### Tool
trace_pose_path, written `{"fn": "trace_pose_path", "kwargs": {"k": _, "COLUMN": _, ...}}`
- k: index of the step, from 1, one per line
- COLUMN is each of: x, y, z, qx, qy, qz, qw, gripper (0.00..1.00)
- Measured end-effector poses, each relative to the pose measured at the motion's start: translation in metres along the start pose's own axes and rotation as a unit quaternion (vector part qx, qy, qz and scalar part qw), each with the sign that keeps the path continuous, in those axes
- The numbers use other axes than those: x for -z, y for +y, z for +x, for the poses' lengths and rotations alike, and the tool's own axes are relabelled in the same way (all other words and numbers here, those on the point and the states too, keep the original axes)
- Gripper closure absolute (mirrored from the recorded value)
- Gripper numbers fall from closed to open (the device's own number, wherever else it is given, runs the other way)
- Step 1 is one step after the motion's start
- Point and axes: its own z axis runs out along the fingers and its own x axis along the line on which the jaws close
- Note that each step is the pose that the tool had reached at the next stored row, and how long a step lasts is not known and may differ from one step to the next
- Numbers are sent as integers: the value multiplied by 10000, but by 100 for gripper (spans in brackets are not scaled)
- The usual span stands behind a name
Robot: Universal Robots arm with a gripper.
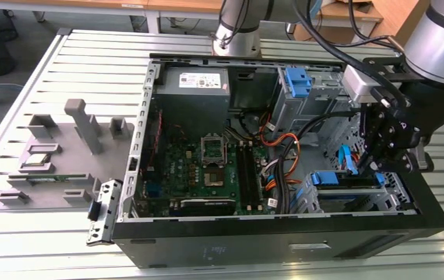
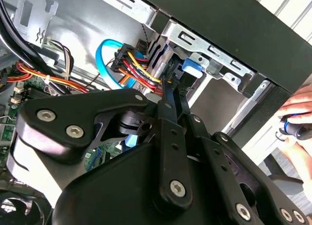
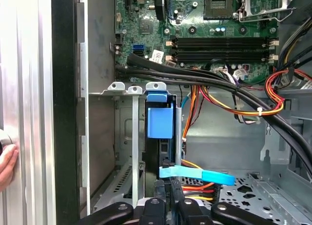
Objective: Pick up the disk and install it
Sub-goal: 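Insert the second disk wire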
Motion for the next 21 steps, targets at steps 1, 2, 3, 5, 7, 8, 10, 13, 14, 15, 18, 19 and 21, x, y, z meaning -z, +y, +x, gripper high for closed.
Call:
{"fn": "trace_pose_path", "kwargs": {"k": 1, "x": -1, "y": 0, "z": 0, "qx": -2, "qy": 1, "qz": 0, "qw": 10000, "gripper": 84}}
{"fn": "trace_pose_path", "kwargs": {"k": 2, "x": -4, "y": 0, "z": 1, "qx": -4, "qy": -1, "qz": 0, "qw": 10000, "gripper": 84}}
{"fn": "trace_pose_path", "kwargs": {"k": 3, "x": -7, "y": 1, "z": 1, "qx": -6, "qy": -1, "qz": 0, "qw": 10000, "gripper": 84}}
{"fn": "trace_pose_path", "kwargs": {"k": 5, "x": -11, "y": 1, "z": 1, "qx": -8, "qy": 0, "qz": -1, "qw": 10000, "gripper": 84}}
{"fn": "trace_pose_path", "kwargs": {"k": 7, "x": -12, "y": 1, "z": 1, "qx": -8, "qy": 0, "qz": -1, "qw": 10000, "gripper": 84}}
{"fn": "trace_pose_path", "kwargs": {"k": 8, "x": -12, "y": 1, "z": 1, "qx": -8, "qy": 1, "qz": -1, "qw": 10000, "gripper": 84}}
{"fn": "trace_pose_path", "kwargs": {"k": 10, "x": -13, "y": 1, "z": 1, "qx": -8, "qy": 0, "qz": -1, "qw": 10000, "gripper": 84}}
{"fn": "trace_pose_path", "kwargs": {"k": 13, "x": -23, "y": 1, "z": 0, "qx": -8, "qy": 0, "qz": -1, "qw": 10000, "gripper": 84}}
{"fn": "trace_pose_path", "kwargs": {"k": 14, "x": -25, "y": 1, "z": 0, "qx": -8, "qy": 1, "qz": 0, "qw": 10000, "gripper": 84}}
{"fn": "trace_pose_path", "kwargs": {"k": 15, "x": -25, "y": 2, "z": 0, "qx": -8, "qy": 1, "qz": -1, "qw": 10000, "gripper": 84}}
{"fn": "trace_pose_path", "kwargs": {"k": 18, "x": -34, "y": 2, "z": -1, "qx": -8, "qy": 1, "qz": 0, "qw": 10000, "gripper": 84}}
{"fn": "trace_pose_path", "kwargs": {"k": 19, "x": -35, "y": 2, "z": -1, "qx": -8, "qy": 2, "qz": -1, "qw": 10000, "gripper": 84}}
{"fn": "trace_pose_path", "kwargs": {"k": 21, "x": -35, "y": 2, "z": -1, "qx": -8, "qy": 2, "qz": -1, "qw": 10000, "gripper": 84}}
